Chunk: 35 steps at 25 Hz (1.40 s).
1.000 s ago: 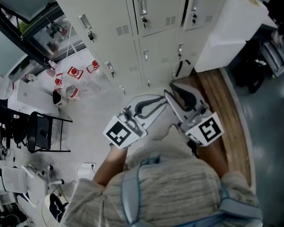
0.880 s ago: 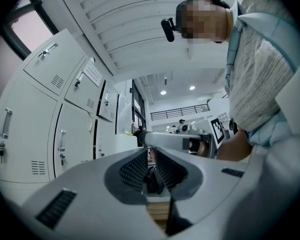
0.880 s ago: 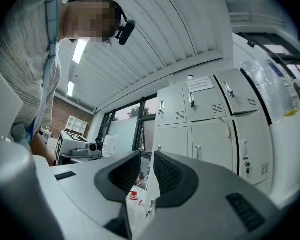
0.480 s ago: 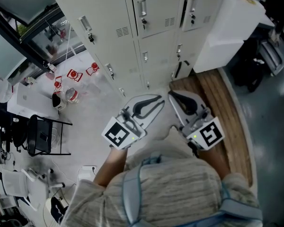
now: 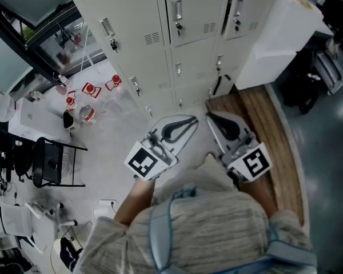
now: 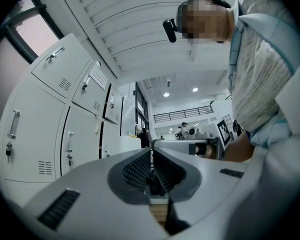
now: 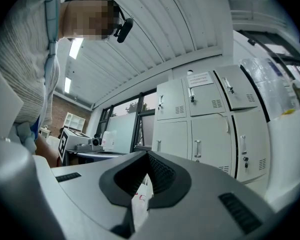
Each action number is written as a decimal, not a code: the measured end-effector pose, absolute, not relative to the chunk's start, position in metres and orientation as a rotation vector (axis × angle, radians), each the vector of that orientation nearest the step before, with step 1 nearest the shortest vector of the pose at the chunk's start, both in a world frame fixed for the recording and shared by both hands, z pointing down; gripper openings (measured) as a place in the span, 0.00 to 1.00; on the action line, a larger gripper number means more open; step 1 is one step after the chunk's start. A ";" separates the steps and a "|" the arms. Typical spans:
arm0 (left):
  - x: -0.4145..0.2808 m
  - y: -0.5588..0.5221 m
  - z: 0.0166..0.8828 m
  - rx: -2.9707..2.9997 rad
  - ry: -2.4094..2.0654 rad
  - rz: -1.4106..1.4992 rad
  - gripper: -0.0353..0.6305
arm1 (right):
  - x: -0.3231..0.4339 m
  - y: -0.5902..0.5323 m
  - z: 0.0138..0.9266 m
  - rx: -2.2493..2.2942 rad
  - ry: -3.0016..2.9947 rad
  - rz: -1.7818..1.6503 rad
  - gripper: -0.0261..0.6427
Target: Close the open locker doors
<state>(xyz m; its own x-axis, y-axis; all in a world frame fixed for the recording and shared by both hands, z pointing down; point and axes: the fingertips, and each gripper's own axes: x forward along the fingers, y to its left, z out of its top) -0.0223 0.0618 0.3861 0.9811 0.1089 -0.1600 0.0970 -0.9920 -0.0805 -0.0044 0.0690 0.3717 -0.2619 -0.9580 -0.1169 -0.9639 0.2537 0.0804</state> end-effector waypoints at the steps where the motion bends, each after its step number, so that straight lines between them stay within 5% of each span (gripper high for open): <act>1: -0.023 0.060 0.386 -3.055 -0.157 0.255 0.08 | -0.005 0.068 0.372 -1.882 2.454 0.211 0.04; 35: -0.009 0.056 0.397 -3.083 -0.144 0.234 0.06 | 0.006 0.068 0.384 -1.883 2.504 0.166 0.04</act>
<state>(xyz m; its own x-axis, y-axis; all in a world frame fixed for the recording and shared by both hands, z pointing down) -0.0094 0.0557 0.3969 0.9843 0.0960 -0.1484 0.0890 -0.9946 -0.0528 0.0059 0.0677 0.3840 -0.2795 -0.9578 -0.0669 -0.9583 0.2739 0.0817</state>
